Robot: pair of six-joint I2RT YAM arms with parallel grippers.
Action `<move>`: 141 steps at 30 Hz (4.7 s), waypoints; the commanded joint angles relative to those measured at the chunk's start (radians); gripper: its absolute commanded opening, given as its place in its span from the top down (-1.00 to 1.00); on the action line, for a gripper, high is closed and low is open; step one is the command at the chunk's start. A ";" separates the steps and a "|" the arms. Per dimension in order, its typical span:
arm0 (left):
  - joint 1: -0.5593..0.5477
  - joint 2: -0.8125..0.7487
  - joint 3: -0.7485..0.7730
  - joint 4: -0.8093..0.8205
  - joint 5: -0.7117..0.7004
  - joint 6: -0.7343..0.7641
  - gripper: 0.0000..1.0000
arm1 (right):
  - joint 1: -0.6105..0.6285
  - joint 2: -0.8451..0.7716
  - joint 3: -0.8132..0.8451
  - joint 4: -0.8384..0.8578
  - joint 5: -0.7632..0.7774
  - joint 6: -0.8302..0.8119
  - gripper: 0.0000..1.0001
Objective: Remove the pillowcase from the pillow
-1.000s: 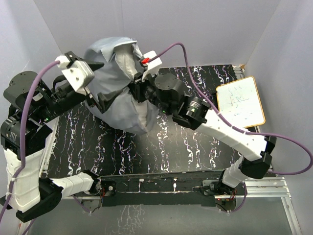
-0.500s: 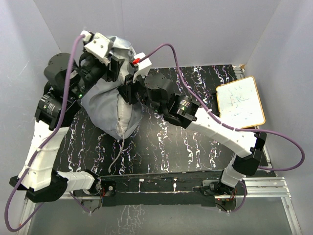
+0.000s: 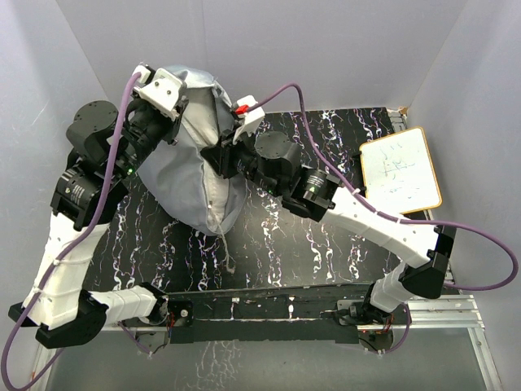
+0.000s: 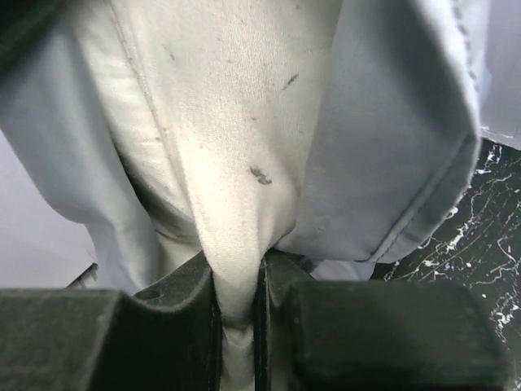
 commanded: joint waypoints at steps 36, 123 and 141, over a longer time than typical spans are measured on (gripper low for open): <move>0.154 -0.081 -0.255 0.036 0.309 0.098 -0.55 | -0.201 -0.297 -0.168 0.278 -0.404 0.184 0.84; 0.154 0.167 0.153 0.454 0.295 -0.018 -0.31 | -0.272 0.105 0.383 -0.191 -0.858 0.037 0.84; 0.154 0.140 0.020 0.402 0.203 0.103 0.74 | -0.266 -0.007 0.335 -0.220 -0.987 -0.065 0.84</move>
